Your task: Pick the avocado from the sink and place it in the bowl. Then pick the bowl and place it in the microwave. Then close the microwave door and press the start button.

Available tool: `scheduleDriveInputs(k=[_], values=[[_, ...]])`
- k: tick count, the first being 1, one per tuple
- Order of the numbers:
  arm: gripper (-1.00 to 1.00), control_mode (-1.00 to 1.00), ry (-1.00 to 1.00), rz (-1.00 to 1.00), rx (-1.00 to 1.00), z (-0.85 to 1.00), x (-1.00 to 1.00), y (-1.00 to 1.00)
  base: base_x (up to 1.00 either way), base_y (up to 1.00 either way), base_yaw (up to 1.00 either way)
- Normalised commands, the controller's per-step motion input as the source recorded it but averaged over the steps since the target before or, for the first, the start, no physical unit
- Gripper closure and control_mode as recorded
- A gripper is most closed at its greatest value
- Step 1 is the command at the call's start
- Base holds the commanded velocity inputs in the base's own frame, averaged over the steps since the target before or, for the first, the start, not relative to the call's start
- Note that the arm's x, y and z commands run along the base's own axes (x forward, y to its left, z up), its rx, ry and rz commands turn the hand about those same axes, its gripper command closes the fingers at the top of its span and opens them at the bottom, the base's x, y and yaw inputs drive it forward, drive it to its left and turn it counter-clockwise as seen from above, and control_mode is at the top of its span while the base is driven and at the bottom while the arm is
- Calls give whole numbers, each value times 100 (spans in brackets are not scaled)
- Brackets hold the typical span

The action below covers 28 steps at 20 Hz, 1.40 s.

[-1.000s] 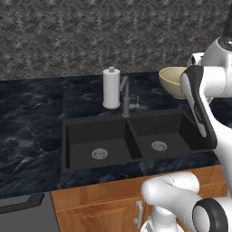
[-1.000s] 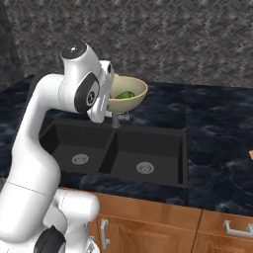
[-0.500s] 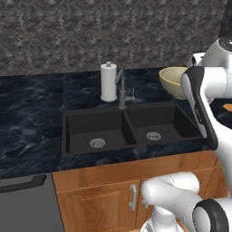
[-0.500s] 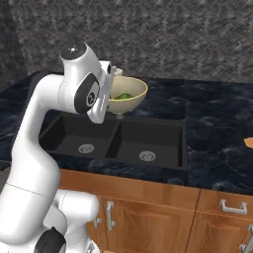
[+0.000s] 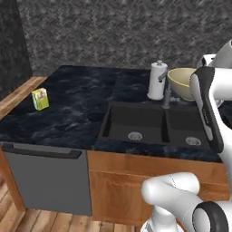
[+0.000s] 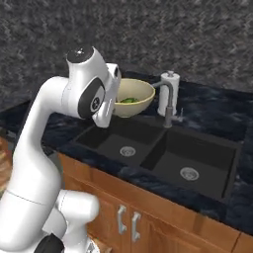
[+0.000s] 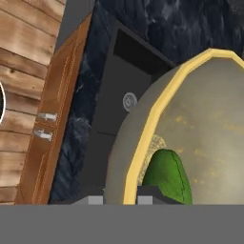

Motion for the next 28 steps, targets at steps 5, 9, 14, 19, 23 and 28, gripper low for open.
scheduleDriveInputs(k=[5,9,14,19,23,28], values=[[100,100,0,0,0,0,0,0,1,0,81],[100,100,0,0,0,0,0,0,0,0,75],[100,100,0,0,0,0,0,0,1,0,71],[100,100,0,0,0,0,0,0,10,0,70],[100,100,0,0,0,0,0,0,12,0,69],[100,100,0,0,0,0,0,0,86,25,41]])
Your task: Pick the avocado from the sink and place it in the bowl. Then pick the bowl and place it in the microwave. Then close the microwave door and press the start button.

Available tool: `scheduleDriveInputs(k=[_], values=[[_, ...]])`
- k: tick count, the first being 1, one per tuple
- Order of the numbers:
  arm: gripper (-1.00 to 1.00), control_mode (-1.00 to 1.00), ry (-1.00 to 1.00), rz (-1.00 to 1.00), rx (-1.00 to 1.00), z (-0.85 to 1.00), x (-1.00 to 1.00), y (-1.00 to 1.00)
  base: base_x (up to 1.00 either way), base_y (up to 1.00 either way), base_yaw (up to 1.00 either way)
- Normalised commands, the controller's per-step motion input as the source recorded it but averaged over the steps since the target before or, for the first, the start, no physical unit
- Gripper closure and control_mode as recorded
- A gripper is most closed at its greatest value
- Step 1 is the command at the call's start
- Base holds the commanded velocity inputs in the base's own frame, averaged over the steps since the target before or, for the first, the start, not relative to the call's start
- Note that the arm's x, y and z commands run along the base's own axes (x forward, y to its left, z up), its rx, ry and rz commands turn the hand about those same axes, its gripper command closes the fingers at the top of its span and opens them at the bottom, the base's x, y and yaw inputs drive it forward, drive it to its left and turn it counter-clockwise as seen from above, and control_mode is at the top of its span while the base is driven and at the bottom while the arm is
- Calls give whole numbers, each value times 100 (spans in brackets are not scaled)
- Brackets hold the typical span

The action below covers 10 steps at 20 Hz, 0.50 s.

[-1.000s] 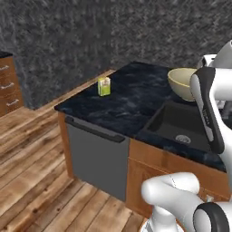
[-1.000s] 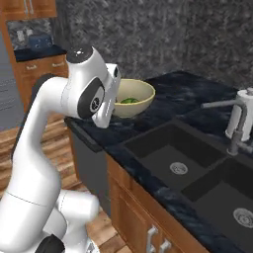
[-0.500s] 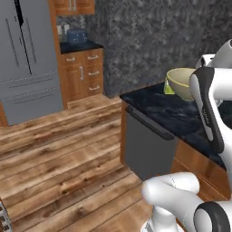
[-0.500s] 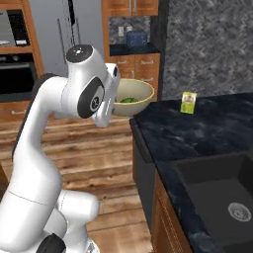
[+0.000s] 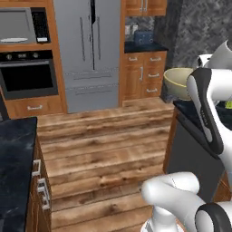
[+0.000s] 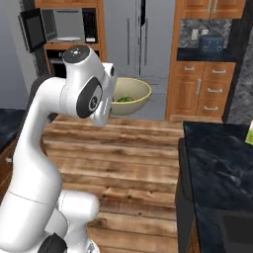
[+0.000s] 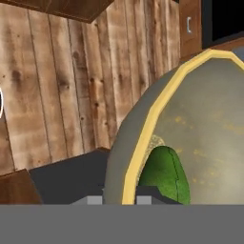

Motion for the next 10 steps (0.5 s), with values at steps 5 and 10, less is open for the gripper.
scheduleDriveInputs(k=[5,10], values=[[100,100,0,0,0,0,0,0,100,24,21],[100,100,0,0,0,0,0,0,100,18,20]])
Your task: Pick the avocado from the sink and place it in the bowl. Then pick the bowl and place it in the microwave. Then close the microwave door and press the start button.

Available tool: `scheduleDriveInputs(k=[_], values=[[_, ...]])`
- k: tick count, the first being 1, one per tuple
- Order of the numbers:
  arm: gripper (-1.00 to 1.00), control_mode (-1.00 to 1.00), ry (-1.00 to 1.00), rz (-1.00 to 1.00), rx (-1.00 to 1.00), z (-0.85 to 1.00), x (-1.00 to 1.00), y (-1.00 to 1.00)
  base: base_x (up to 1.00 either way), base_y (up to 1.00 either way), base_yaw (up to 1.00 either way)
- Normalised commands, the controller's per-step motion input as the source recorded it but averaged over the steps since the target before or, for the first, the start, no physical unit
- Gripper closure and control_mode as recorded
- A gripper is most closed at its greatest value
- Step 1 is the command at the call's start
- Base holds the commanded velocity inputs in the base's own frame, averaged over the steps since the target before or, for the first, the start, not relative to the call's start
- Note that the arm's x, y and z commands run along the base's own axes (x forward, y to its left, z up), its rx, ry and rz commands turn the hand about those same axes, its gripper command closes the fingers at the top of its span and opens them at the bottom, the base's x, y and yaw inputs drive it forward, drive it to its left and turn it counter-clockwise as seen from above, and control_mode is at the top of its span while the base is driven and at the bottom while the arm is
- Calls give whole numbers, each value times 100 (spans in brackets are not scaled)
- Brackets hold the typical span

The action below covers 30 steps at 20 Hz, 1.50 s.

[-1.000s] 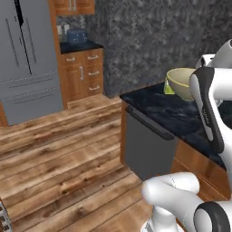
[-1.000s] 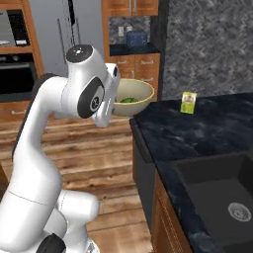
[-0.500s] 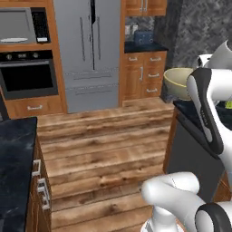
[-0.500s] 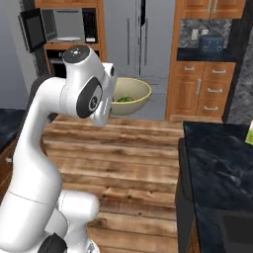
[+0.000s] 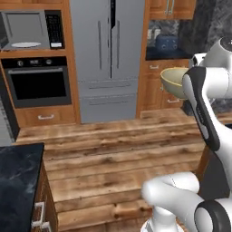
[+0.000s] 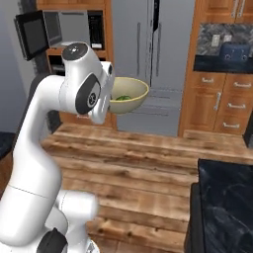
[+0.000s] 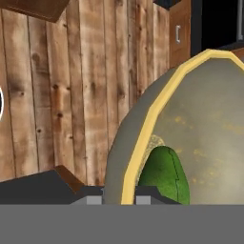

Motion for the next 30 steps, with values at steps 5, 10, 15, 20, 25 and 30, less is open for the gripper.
scheduleDriveInputs(k=[5,10,15,20,25,30], values=[[100,100,0,0,0,0,0,0,100,19,15],[100,100,0,0,0,0,0,0,100,18,14],[100,100,0,0,0,0,0,0,100,18,13],[100,100,0,0,0,0,0,0,100,19,8],[100,100,0,0,0,0,0,0,100,29,0],[100,100,0,0,0,0,0,0,79,66,0]])
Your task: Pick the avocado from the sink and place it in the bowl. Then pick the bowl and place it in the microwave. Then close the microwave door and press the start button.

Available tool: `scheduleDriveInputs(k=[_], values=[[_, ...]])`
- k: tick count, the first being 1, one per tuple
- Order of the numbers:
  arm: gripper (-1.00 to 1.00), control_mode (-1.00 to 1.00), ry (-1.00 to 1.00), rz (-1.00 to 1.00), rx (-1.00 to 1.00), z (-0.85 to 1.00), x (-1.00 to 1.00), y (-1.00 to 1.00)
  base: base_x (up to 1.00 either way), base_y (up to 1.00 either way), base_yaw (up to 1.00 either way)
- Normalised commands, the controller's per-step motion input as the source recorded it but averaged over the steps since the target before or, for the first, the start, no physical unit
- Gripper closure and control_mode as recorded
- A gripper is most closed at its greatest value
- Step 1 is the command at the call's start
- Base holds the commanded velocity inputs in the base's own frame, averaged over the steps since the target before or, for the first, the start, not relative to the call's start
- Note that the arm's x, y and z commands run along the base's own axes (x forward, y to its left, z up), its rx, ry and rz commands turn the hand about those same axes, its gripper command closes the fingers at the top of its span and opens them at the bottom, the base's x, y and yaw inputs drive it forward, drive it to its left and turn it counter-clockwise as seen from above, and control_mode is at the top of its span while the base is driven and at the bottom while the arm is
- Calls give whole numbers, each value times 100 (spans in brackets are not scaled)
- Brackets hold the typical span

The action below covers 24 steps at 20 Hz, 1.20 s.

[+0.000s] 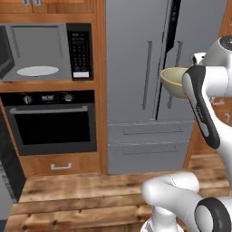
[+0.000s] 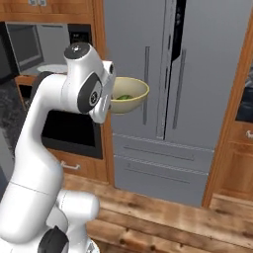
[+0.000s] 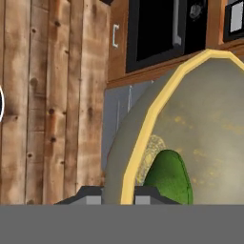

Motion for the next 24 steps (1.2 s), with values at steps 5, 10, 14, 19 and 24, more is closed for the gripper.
scheduleDriveInputs(k=[5,10,14,19,24], values=[[100,100,0,0,0,0,0,0,32,100,0],[100,100,0,0,0,0,0,0,51,79,-7],[100,100,0,0,0,0,0,0,68,46,-13],[100,100,0,0,0,0,0,0,87,34,-11],[100,100,0,0,0,0,0,0,100,16,2]])
